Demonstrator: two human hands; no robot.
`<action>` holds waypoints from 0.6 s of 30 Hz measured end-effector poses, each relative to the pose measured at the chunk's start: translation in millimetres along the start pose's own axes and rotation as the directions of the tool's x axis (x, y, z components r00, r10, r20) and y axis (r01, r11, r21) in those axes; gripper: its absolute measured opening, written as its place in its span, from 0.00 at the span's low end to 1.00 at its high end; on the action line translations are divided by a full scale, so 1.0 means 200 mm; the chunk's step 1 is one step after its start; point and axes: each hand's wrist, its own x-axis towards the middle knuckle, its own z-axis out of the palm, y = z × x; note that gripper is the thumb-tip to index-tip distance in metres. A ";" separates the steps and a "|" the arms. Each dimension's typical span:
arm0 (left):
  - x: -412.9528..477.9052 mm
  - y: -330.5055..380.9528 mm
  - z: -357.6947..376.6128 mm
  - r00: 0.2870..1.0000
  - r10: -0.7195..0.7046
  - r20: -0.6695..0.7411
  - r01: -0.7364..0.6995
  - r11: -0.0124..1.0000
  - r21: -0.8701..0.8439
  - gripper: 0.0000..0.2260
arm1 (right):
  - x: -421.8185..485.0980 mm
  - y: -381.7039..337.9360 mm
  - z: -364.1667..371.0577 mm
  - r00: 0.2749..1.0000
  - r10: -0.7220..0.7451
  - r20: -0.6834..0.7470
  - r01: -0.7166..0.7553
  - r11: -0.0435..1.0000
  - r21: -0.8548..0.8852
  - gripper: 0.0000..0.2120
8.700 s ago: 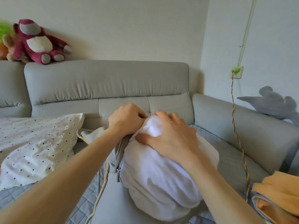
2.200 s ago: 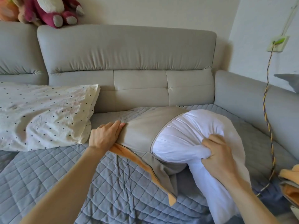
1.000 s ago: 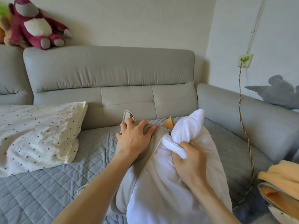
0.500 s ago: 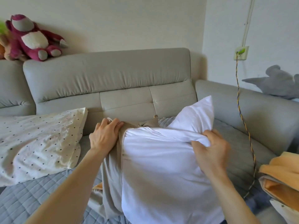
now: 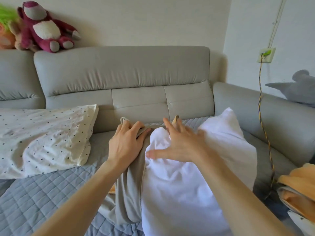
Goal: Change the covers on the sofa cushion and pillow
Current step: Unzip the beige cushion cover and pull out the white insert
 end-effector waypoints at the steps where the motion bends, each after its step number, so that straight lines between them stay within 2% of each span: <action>1: -0.01 -0.02 -0.01 1.000 0.019 0.001 -0.019 0.999 0.029 0.15 | 0.02 0.00 0.02 0.996 0.032 0.081 -0.029 0.999 -0.039 0.67; 2: -0.01 -0.05 -0.02 1.000 0.017 0.012 -0.018 0.998 0.054 0.15 | 0.02 0.00 0.04 0.994 0.061 0.096 -0.054 0.996 -0.072 0.68; 4: -0.04 -0.13 -0.02 0.999 -0.025 0.040 0.021 0.996 0.088 0.16 | -0.01 0.02 0.13 0.998 0.069 0.011 -0.067 0.986 -0.153 0.63; 7: -0.07 -0.17 -0.01 0.998 -0.019 0.053 0.011 0.989 0.144 0.16 | -0.05 0.05 0.22 0.971 -0.079 -0.224 0.034 0.980 -0.197 0.38; 9: -0.07 -0.18 -0.02 0.999 0.014 0.050 -0.023 0.981 0.194 0.17 | -0.08 0.08 0.22 0.943 -0.124 -0.308 0.074 0.983 -0.170 0.28; 14: 0.01 -0.22 -0.07 0.999 0.020 0.050 -0.031 0.971 0.237 0.16 | -0.21 0.15 0.09 0.936 -0.075 -0.343 0.109 0.991 0.079 0.17; 16: 0.01 -0.35 -0.09 0.991 -0.114 0.075 0.090 0.958 0.273 0.17 | -0.24 0.23 0.00 0.913 0.037 -0.405 0.072 0.965 0.251 0.15; 18: -0.01 -0.54 -0.12 0.967 -0.249 0.052 0.228 0.939 0.257 0.22 | -0.23 0.35 -0.10 0.841 0.209 -0.499 -0.002 0.923 0.384 0.18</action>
